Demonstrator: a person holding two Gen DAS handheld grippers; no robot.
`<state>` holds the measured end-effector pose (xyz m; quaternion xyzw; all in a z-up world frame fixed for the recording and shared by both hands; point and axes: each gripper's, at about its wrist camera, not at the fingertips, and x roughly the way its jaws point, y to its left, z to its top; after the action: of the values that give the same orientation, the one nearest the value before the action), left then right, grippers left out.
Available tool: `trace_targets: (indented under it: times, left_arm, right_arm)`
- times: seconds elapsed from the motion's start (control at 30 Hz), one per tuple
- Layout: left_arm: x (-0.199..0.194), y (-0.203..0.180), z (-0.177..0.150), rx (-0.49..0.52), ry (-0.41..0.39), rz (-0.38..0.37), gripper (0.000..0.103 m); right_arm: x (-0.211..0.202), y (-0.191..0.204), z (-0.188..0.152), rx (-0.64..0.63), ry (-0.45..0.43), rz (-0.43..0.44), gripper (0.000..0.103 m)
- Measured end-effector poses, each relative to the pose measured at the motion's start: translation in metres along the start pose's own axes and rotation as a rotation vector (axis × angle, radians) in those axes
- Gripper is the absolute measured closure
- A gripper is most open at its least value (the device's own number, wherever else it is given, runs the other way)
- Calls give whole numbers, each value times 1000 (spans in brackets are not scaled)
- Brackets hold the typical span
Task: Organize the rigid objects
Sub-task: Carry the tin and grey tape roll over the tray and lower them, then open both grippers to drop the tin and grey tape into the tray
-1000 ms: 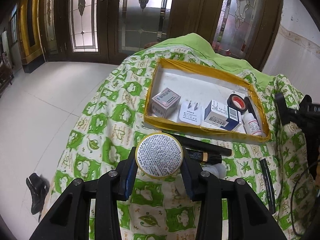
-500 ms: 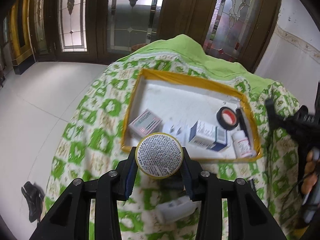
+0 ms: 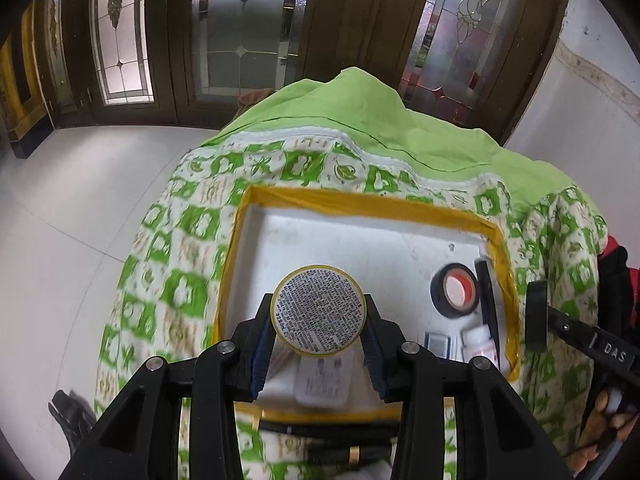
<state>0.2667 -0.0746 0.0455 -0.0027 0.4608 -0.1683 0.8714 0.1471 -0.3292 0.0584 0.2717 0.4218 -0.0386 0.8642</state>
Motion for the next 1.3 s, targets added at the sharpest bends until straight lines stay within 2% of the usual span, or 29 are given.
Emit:
trace_targets:
  times: [0.2, 0.4, 0.53, 0.83, 1.07, 1.3]
  left_arm:
    - [24, -1, 18, 0, 19, 19, 61]
    - [43, 6, 20, -21, 42, 30, 61]
    - [54, 11, 19, -20, 58, 51, 61]
    - [69, 11, 25, -11, 62, 62, 61]
    - [90, 12, 23, 19, 88, 104, 61]
    - [97, 7, 22, 70, 80, 121, 61]
  right_arm:
    - [16, 14, 15, -25, 10, -4, 94]
    - [39, 23, 18, -57, 60, -13, 94]
    - [53, 29, 28, -77, 62, -19, 94]
    - [95, 49, 42, -146, 112, 25, 94]
    - [120, 64, 45, -208, 126, -35, 95]
    - [144, 67, 42, -255, 139, -108, 95]
